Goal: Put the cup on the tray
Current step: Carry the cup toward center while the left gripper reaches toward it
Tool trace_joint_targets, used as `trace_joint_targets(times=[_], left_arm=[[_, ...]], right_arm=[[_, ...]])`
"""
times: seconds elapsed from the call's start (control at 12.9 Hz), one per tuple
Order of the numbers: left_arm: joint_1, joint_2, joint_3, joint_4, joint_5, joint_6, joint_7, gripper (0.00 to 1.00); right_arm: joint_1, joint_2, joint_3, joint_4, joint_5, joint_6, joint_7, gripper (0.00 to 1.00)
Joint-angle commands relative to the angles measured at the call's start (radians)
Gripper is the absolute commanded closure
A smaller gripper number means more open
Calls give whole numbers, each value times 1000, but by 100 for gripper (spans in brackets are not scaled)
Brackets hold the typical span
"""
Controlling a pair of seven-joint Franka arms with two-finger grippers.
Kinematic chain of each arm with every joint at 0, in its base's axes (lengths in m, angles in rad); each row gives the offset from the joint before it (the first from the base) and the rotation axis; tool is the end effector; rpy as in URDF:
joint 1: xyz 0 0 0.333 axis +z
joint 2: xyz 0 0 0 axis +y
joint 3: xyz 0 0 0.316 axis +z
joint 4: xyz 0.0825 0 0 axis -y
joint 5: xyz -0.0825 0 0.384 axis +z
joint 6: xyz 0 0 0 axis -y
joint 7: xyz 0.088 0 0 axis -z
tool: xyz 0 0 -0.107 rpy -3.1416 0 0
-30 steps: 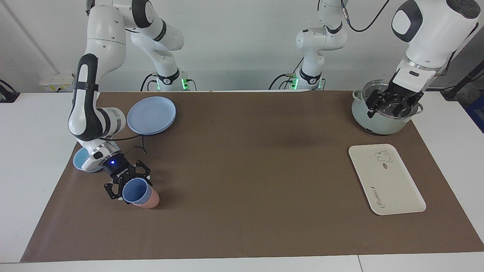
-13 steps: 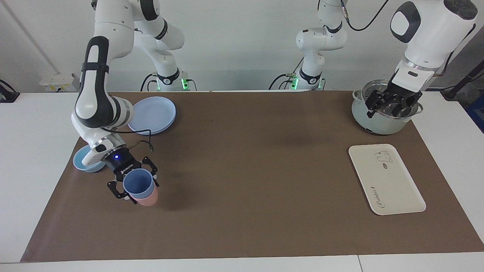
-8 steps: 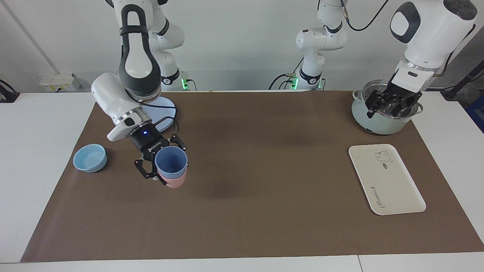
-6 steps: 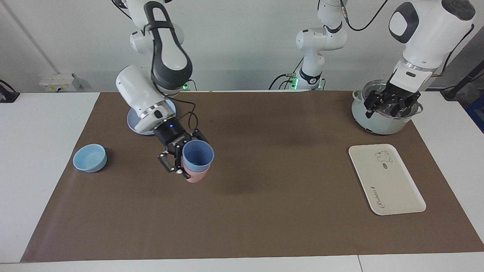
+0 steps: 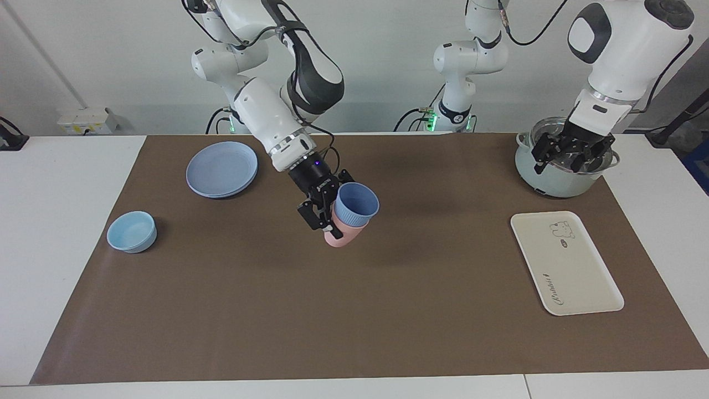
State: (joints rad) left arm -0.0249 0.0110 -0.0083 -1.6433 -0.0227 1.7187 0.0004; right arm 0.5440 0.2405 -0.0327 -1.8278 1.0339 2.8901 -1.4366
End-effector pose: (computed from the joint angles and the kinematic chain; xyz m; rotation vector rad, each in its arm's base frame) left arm 0.5698 -0.0210 0.5972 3.1159 -0.0483 0.0998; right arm 0.5967 0.2790 0.4764 -2.2568 -1.2969 -1.3090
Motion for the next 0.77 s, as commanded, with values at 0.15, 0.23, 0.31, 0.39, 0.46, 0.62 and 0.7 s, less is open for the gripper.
trace_joint_targets(times=[0.15, 0.23, 0.31, 0.39, 0.46, 0.62, 0.7], left_arm=[[-96, 36, 7, -33, -323, 145, -82, 21], [-133, 59, 7, -33, -406, 185, -105, 23], [-157, 82, 5, -36, -504, 244, -143, 25], [-197, 96, 5, -43, -599, 304, -160, 27], [-232, 115, 5, -43, -673, 359, -160, 27], [-300, 129, 5, -43, -774, 435, -165, 31], [-331, 130, 7, -44, -799, 461, -180, 31]], right_arm=[[2, 2, -12, 1, -196, -9, 129, 100], [4, 2, -12, 2, -240, -11, 162, 100], [4, 3, -12, 5, -292, -14, 201, 100], [2, 3, -12, 5, -349, -17, 247, 100], [4, 3, -12, 5, -395, -17, 290, 100], [4, 3, -10, 8, -464, -28, 361, 100], [4, 3, -10, 15, -497, -37, 393, 100]])
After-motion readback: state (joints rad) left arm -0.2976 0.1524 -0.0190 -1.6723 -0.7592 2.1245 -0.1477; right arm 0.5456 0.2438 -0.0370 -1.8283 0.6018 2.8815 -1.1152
